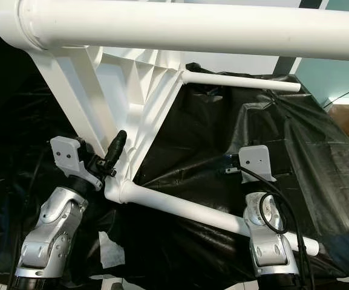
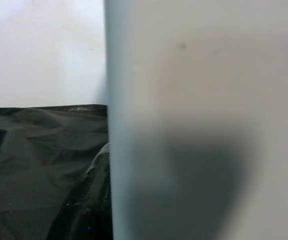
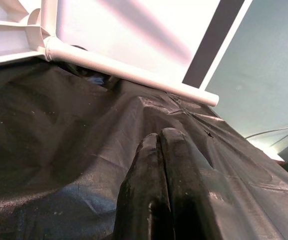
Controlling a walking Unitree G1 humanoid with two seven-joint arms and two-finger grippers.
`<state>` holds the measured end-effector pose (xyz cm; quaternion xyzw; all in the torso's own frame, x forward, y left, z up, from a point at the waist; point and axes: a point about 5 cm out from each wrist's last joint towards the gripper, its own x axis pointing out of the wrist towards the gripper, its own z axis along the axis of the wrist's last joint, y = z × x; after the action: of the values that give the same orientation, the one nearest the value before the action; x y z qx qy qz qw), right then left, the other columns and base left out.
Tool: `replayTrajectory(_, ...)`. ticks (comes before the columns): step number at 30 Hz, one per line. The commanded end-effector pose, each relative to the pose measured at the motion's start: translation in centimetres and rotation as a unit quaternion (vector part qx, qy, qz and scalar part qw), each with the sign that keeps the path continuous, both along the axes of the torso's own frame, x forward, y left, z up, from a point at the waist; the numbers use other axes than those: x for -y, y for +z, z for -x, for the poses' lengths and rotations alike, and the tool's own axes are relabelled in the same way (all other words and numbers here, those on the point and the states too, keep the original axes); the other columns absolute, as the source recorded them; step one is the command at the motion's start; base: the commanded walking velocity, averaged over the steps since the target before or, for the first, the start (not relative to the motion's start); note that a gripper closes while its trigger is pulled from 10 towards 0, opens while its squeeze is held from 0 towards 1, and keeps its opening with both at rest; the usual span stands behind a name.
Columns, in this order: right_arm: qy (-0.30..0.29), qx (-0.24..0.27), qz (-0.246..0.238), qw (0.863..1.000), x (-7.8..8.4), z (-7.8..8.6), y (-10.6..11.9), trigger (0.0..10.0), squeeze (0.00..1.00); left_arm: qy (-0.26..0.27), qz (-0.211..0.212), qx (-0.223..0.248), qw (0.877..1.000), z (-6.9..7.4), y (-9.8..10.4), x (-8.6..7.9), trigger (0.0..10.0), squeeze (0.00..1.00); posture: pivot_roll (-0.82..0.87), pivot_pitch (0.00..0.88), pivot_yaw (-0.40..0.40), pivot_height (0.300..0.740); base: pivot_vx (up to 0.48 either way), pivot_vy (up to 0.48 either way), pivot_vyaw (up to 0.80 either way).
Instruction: Building children table
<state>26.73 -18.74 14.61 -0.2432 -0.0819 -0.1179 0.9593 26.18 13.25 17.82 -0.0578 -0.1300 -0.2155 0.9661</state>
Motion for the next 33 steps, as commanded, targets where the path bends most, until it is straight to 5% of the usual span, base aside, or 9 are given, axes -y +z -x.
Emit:
replayTrajectory(1, -0.001, -0.003, -0.002, 1.000, -0.1, 0.0, -0.2, 10.0, 0.00, 0.070, 0.001, -0.013, 0.997, -0.5, -0.5, -1.1, 10.0, 0.00, 0.01, 0.042, -0.013, 0.740, 0.000, 0.000, 0.00)
replayTrajectory(4, 0.001, -0.006, -0.003, 1.000, -0.1, 0.0, -0.4, 10.0, 0.00, 0.112, -0.017, -0.001, 0.994, -0.5, -0.6, -2.0, 10.0, 0.00, 0.01, 0.043, -0.012, 0.740, 0.000, 0.000, 0.00)
replayTrajectory(12, 0.013, -0.016, -0.008, 1.000, -0.4, -0.1, -0.6, 10.0, 0.00, 0.093, -0.027, -0.001, 0.995, 0.5, -1.2, -2.5, 10.0, 0.00, 0.02, 0.045, -0.009, 0.740, 0.000, 0.000, 0.00)
replayTrajectory(18, 0.016, -0.018, -0.008, 1.000, -0.5, -0.2, -0.7, 10.0, 0.00, 0.142, -0.025, 0.000, 0.990, 1.3, -1.7, -4.6, 10.0, 0.00, 0.03, 0.048, -0.012, 0.740, 0.000, 0.000, 0.00)
replayTrajectory(22, 0.022, -0.019, -0.008, 1.000, -0.8, -0.3, -0.8, 10.0, 0.00, 0.219, -0.038, 0.005, 0.975, 1.3, -1.9, -6.4, 10.0, 0.00, 0.04, 0.051, -0.015, 0.740, 0.000, 0.000, 0.00)
replayTrajectory(25, 0.026, -0.020, -0.009, 0.999, -1.0, -0.4, -0.8, 10.0, 0.00, 0.318, -0.058, -0.002, 0.946, 1.6, -2.2, -8.8, 10.0, 0.00, 0.04, 0.052, -0.015, 0.740, 0.000, 0.000, 0.00)
replayTrajectory(28, 0.027, -0.021, -0.010, 0.999, -1.0, -0.4, -0.8, 10.0, 0.00, 0.362, -0.074, -0.005, 0.929, 2.0, -2.4, -10.1, 10.0, 0.00, 0.05, 0.055, -0.014, 0.740, 0.000, 0.000, 0.00)
replayTrajectory(33, 0.029, -0.022, -0.010, 0.999, -1.1, -0.4, -0.9, 10.0, 0.00, 0.387, -0.093, 0.001, 0.918, 2.6, -2.3, -11.1, 10.0, 0.00, 0.05, 0.056, -0.014, 0.740, 0.000, 0.000, 0.00)
